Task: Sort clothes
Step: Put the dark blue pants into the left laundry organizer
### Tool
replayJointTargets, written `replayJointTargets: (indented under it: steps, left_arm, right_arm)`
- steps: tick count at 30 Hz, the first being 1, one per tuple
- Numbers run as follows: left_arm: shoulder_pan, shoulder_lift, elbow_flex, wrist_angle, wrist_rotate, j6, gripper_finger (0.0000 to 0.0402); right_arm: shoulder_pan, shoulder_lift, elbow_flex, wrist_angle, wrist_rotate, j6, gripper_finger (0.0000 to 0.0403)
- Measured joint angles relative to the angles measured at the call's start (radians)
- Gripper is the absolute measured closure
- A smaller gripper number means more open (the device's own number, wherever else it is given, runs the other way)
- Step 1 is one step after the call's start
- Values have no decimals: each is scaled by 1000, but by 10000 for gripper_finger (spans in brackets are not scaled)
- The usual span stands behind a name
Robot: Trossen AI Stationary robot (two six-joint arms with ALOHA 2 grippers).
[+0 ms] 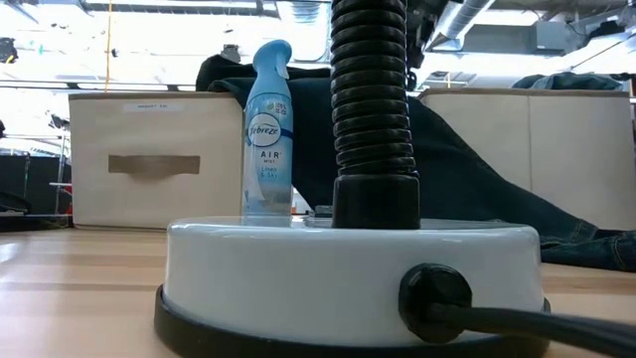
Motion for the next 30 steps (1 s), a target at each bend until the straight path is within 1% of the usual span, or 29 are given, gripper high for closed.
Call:
replayJointTargets:
  steps: [5, 7, 9, 11, 13, 17, 18, 19, 23, 26, 30]
  left_arm:
    - [0, 0, 0, 0, 1, -2, 109]
    - [0, 0, 0, 0, 1, -2, 109]
    - [0, 0, 0, 0, 1, -2, 109]
    - [0, 0, 0, 0, 1, -2, 109]
    - [0, 0, 0, 0, 1, -2, 109]
    - [0, 0, 0, 0, 1, -2, 109]
    - [0, 0, 0, 0, 1, -2, 109]
    - [0, 0, 0, 0, 1, -3, 109]
    - [0, 0, 0, 0, 1, -12, 109]
    - [0, 0, 0, -1, 1, -17, 109]
    - [0, 0, 0, -2, 1, -21, 109]
  right_arm:
    - [-1, 0, -39, 15, -6, 0, 135]
    - [4, 0, -40, 22, -14, -1, 148]
    - [9, -1, -40, 38, -24, -1, 171]
    - [18, -1, -40, 53, -26, -3, 204]
    - [26, -1, -40, 62, -28, -4, 247]
    - [38, -1, -40, 72, -46, -2, 359]
    - [41, -1, -40, 76, -47, 1, 379]
    - [46, -1, -40, 86, -47, 8, 387]
    - [65, -4, -14, 133, -51, 26, 392]
    - [72, -6, 55, 128, -47, 19, 397]
    - [59, -6, 184, 103, -32, -14, 399]
